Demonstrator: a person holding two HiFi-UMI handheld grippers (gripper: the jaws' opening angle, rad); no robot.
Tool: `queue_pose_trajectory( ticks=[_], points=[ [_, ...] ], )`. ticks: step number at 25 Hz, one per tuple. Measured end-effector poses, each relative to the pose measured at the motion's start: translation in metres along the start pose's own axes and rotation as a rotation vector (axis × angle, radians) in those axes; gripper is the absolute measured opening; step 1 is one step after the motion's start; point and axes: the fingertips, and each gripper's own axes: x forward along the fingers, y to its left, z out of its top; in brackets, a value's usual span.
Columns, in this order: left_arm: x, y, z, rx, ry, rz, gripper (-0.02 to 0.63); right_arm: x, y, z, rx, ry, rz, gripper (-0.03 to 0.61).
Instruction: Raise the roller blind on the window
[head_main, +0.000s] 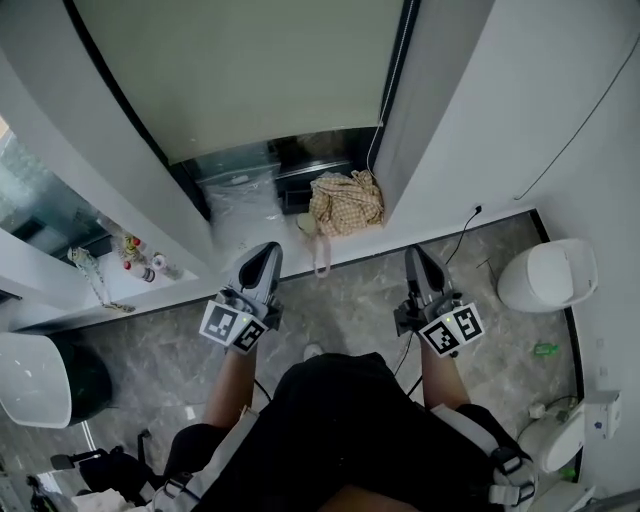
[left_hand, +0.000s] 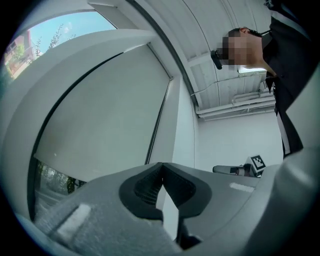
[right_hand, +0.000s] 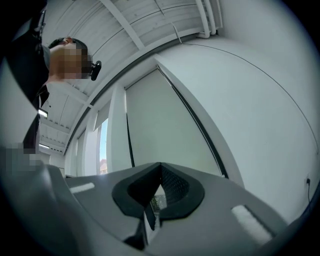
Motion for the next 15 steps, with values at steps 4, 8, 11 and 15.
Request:
queue_pose_trajectory(
  ticks=[4, 8, 11, 15],
  points=[
    [0.03, 0.003, -0.009, -0.013, 0.011, -0.048, -0.001, -0.009, -0.013, 0.008, -0.018, -0.012, -0.048, 0.005],
    [0.07, -0.011, -0.016, -0.02, 0.007, -0.113, 0.0, -0.015, -0.04, 0.022, -0.023, -0.035, -0.082, 0.005],
    [0.105, -0.025, -0.029, -0.016, 0.024, -0.134, 0.0, -0.01, -0.065, 0.03, -0.025, -0.043, -0.072, 0.005],
    [0.149, -0.042, -0.037, -0.017, 0.027, -0.14, 0.0, 0.009, -0.097, 0.043, -0.022, -0.043, -0.026, 0.005]
  ],
)
